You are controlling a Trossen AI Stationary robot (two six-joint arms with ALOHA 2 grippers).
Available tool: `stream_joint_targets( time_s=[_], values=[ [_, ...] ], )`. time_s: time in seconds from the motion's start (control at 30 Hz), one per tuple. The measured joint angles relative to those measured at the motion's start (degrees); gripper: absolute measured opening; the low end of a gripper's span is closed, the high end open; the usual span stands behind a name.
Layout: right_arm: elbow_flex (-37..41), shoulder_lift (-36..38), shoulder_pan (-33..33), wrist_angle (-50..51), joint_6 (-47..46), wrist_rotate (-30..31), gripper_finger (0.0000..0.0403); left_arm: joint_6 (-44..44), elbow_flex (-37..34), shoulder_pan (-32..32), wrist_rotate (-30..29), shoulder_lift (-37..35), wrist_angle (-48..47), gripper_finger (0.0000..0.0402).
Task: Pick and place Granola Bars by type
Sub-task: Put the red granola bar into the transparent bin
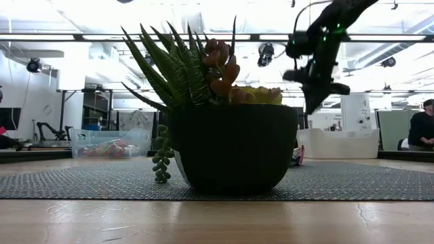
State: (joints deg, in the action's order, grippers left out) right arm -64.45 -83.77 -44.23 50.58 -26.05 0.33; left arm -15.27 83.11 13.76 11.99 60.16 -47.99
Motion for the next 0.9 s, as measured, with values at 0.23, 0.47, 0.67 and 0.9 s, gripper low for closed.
stream_joint_targets(
  time_s=[0.23,0.47,0.67,0.9],
  values=[
    [0.0,5.1,10.2,0.0,-5.3,-1.9,0.0008,0.1,0.0,0.0,-0.1,0.0,0.0,0.0],
    [0.0,6.5,20.2,-1.3,-15.0,-1.9,0.0008,0.1,0.0,0.0,-0.2,0.0,0.0,0.0],
    [0.0,4.8,26.2,-7.6,-20.9,-1.9,0.0008,0.2,0.0,0.0,-0.4,0.0,0.0,0.0],
    [-5.3,0.8,29.4,-8.9,-24.1,-1.9,0.0008,0.3,0.0,0.0,-0.5,0.0,0.0,0.0]
  ],
)
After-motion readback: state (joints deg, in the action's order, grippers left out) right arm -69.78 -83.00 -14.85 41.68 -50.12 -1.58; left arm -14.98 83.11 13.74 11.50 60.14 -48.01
